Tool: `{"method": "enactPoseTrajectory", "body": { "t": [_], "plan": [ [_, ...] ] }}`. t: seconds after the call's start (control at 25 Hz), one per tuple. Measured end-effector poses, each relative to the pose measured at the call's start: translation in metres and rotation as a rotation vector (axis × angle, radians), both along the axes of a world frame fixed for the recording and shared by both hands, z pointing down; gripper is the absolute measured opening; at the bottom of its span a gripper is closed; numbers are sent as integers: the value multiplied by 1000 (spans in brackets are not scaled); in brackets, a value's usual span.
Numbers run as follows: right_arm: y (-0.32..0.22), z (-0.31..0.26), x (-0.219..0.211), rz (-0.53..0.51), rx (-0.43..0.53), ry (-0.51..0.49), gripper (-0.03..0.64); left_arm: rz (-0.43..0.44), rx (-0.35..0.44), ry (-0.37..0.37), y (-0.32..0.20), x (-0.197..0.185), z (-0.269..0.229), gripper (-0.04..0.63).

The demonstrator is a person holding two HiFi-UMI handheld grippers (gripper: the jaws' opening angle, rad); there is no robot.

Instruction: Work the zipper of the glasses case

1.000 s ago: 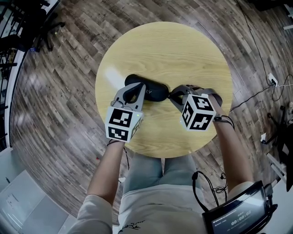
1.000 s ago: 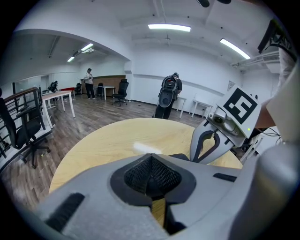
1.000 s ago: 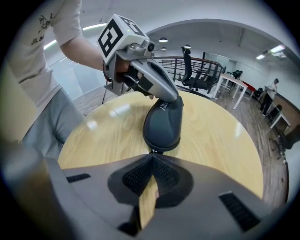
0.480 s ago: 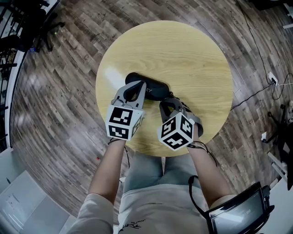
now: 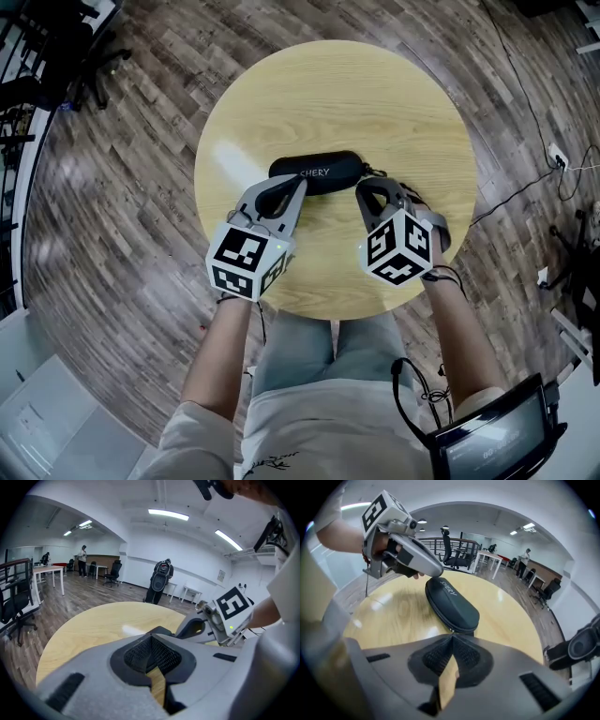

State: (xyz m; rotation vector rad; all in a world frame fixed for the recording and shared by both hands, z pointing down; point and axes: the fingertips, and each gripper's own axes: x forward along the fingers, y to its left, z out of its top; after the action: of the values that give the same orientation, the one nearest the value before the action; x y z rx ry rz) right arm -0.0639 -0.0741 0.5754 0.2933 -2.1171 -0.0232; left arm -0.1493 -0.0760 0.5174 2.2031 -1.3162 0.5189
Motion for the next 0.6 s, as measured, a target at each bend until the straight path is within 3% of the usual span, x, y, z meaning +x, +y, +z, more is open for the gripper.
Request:
{"method": "enactPoseTrajectory", "body": {
  "t": [0.16,0.36,0.6],
  "plan": [
    [-34,7,21,-127,114,65,0,61,33,-50,-18,13,-13,6],
    [-53,14,34,-185,141,89,0,203,-39,-7,-38,53,0,5],
    [-59,12,29,-191,131,82,0,342,-138,-139,-44,76,23,5]
  ]
}}
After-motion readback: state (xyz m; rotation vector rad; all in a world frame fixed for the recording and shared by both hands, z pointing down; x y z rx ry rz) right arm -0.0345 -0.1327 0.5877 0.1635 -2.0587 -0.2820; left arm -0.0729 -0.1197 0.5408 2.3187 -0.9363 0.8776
